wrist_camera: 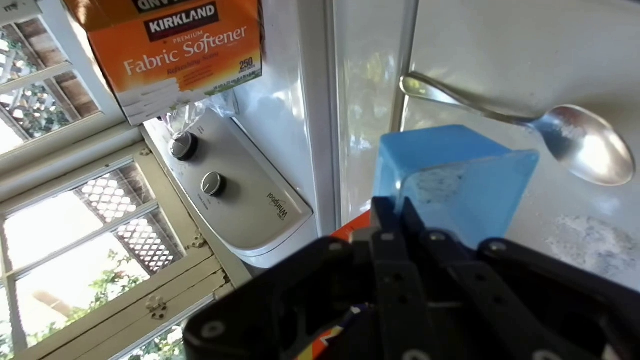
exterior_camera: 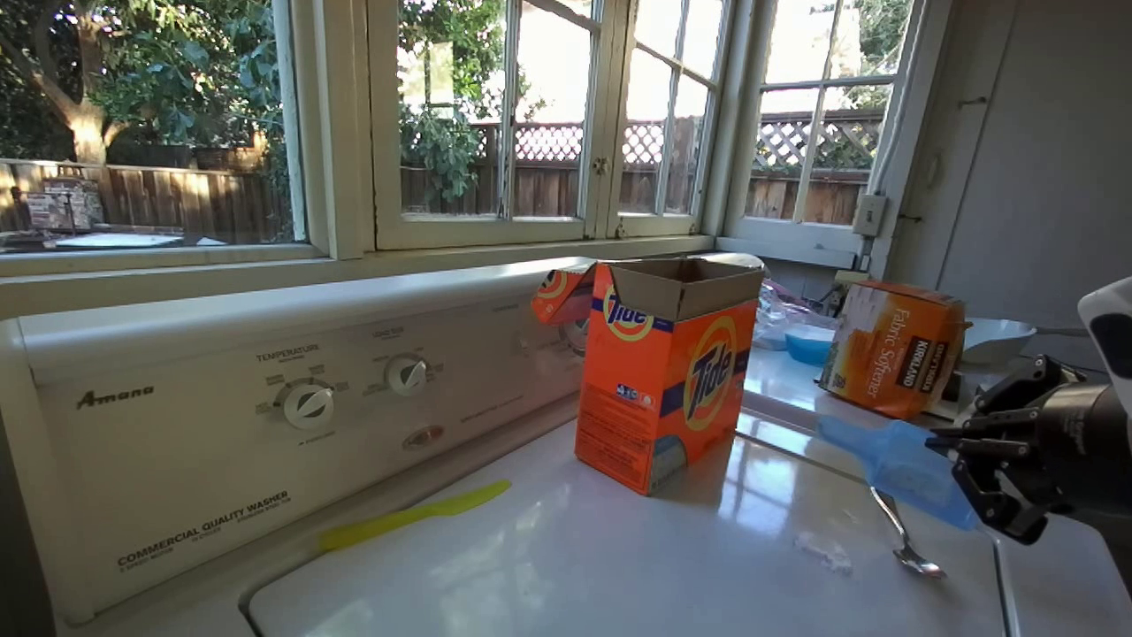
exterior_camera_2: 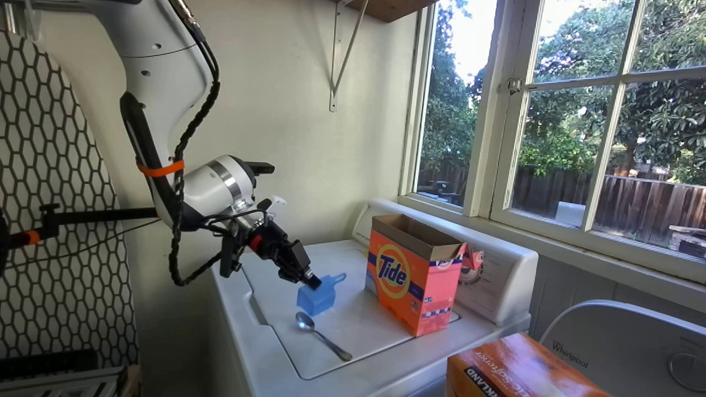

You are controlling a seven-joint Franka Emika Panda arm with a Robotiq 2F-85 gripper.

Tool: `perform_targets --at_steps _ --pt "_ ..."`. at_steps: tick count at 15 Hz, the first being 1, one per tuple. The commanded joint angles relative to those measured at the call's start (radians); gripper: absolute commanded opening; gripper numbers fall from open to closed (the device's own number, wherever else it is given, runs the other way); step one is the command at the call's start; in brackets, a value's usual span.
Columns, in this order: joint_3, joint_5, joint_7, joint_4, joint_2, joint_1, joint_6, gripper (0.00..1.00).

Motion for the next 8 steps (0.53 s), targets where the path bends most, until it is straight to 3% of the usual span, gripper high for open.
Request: perform_targets --at_steps 1,8 --pt "0.012 0.007 0.017 0.01 0.027 0.017 -0.053 0.01" --pt "0.021 0.004 0.047 0.015 0.059 0.033 -0.094 0.01"
